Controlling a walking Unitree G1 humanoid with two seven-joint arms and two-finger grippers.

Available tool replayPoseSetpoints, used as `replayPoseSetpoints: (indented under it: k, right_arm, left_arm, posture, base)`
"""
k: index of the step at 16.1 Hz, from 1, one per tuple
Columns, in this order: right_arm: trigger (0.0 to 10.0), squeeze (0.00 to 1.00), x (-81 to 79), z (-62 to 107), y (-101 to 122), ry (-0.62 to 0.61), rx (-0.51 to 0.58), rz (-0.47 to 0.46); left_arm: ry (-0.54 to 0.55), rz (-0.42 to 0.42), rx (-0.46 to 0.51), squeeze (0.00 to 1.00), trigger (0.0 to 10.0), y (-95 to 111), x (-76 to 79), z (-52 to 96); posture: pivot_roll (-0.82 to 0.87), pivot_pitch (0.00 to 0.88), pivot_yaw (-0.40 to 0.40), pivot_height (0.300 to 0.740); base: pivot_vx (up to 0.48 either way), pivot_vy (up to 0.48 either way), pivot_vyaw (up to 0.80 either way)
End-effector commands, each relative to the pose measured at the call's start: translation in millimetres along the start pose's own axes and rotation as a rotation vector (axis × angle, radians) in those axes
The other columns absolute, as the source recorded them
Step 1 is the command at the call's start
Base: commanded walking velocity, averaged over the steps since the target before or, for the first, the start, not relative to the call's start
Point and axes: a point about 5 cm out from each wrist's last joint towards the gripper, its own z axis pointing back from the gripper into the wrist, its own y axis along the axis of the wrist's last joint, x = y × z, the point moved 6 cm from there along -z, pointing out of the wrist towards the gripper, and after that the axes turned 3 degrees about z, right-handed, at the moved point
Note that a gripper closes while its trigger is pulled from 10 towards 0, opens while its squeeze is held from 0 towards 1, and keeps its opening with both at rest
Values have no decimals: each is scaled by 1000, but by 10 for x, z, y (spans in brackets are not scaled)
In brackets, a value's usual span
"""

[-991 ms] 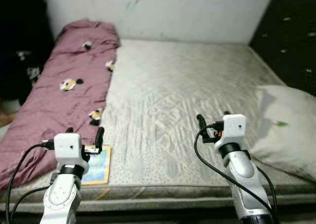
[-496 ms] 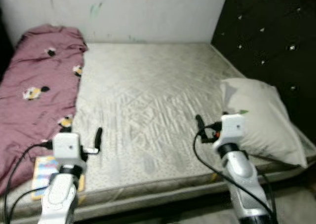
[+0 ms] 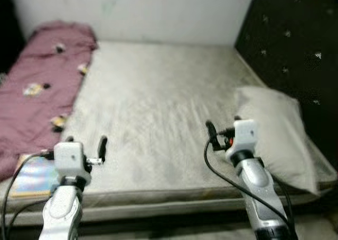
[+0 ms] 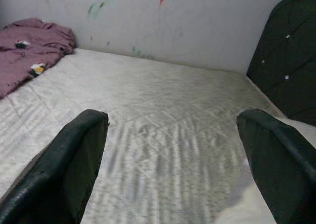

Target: Clean up the room

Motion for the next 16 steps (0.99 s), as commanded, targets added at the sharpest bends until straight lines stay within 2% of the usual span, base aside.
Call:
replayPoseSetpoints:
  k: [1,4,7,10,12,15,16]
  right_arm:
    - [10000,0,62,10,0,-11,-4,14]
    - [10000,0,60,11,-3,-7,-6,6]
    - [10000,0,24,8,20,18,6,24]
    - [10000,0,-2,13,30,28,11,38]
    - [10000,0,20,8,6,22,1,25]
    - [10000,0,4,-22,-13,44,-8,27]
    - [10000,0,-64,-71,-18,86,-13,33]
  left_arm:
    - [-20,11,2,0,10000,2,84,0]
    - [-13,12,2,0,10000,0,79,4]
    - [3,37,2,0,10000,1,53,0]
    - [1,29,0,0,10000,-2,62,-3]
    - [27,32,-2,0,10000,-10,36,5]
    - [65,34,11,0,10000,9,-7,26]
    - [98,33,21,0,10000,21,-52,56]
  posture:
    - [-54,0,-48,740]
    - [-53,0,-50,740]
    - [-52,0,-52,740]
    - [-52,0,-52,740]
    - [-55,0,-44,740]
    - [-16,0,-92,740]
    - [9,0,-121,740]
  base:
    - [0,-371,0]
    - [0,-328,0]
    - [0,0,0]
    - [0,0,767]
    - [0,0,234]
    - [0,0,0]
    - [0,0,0]
